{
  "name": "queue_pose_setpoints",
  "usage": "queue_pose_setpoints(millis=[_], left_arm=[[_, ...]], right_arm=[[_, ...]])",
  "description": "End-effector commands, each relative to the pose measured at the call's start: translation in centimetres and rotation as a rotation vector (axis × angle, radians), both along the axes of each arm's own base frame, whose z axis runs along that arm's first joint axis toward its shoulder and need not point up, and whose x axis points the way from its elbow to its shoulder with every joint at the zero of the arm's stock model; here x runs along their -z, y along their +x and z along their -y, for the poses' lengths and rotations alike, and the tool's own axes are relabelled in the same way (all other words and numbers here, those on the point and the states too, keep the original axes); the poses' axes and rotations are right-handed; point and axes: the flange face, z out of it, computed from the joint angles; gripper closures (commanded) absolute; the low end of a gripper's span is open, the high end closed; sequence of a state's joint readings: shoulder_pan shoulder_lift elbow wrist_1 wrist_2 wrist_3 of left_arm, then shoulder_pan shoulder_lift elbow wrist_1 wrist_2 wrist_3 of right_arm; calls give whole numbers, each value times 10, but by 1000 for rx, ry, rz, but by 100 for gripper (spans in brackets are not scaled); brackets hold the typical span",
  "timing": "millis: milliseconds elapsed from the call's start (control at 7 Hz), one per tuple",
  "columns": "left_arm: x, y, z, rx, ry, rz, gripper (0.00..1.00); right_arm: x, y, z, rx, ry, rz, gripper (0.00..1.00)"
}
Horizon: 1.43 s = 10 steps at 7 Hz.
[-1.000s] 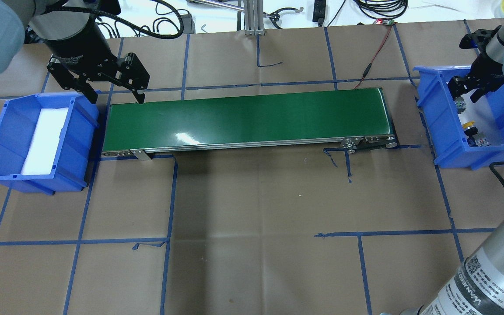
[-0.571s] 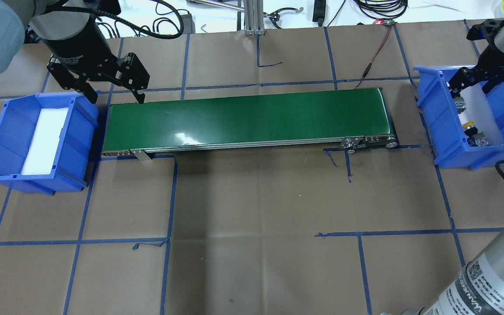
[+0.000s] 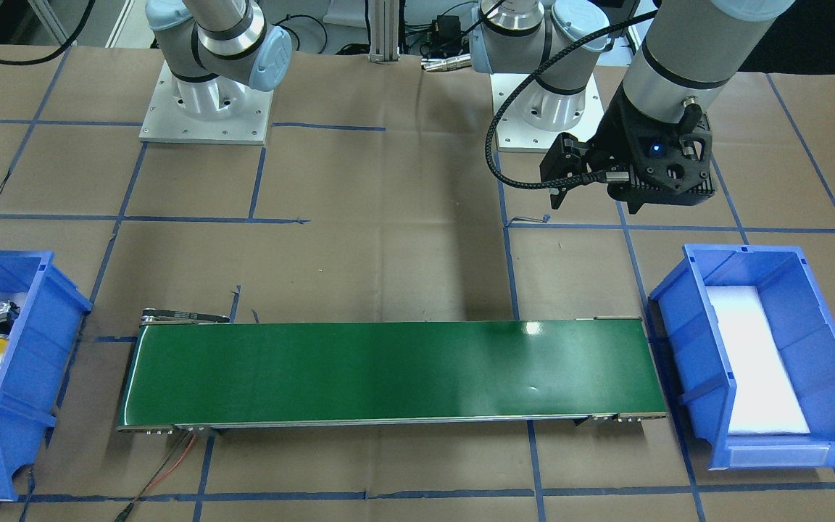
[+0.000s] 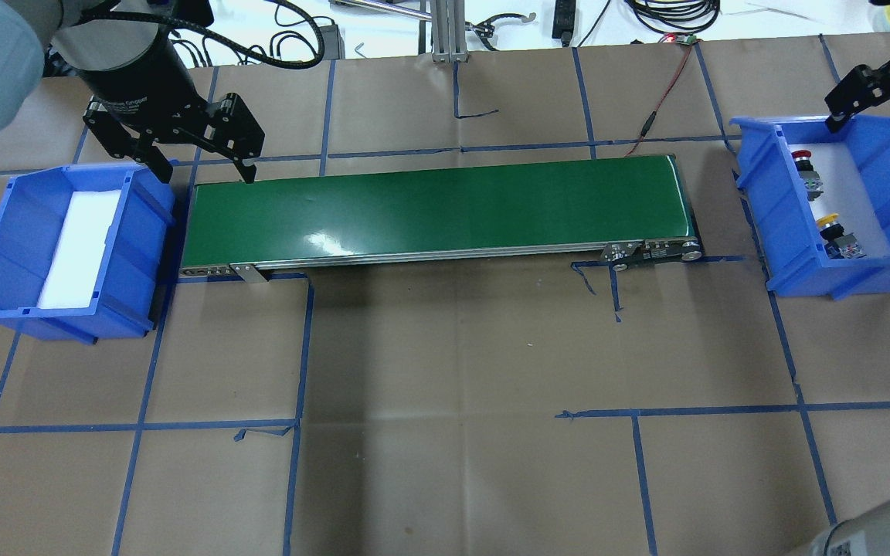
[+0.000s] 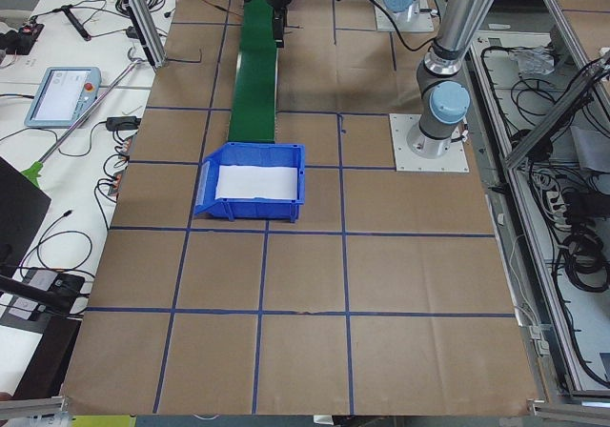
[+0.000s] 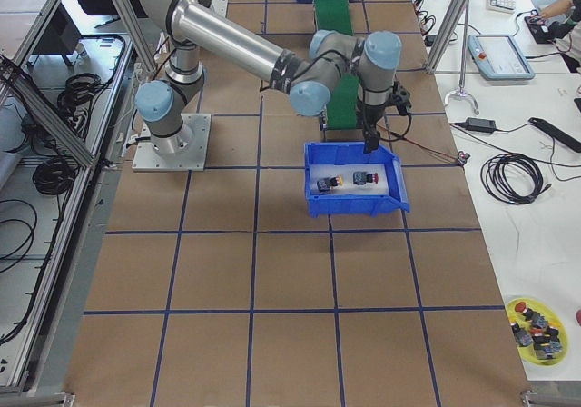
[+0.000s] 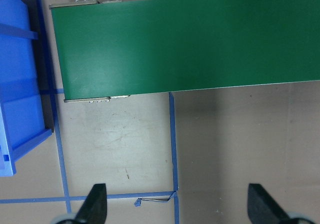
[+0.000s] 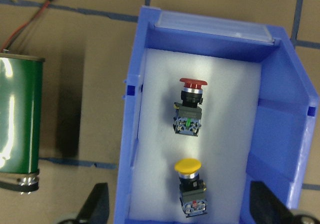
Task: Transport two buttons from left to right
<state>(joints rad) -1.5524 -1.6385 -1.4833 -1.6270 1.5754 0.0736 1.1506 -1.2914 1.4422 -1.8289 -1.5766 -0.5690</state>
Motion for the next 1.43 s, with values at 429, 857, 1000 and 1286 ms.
queue_pose_setpoints(millis=[429,857,1000,1286], left_arm=[[1,0,0,0,2,0,0],[2,0,0,0,3,0,0],[2,0,0,0,3,0,0],[2,0,0,0,3,0,0]], right_arm=[[-114,213,-99,246,-46,58,0],[-79,310,-128,191,14,62,0],[-76,310,-129,184,27,59,0],[-78,305,-131,186,31,56,0]])
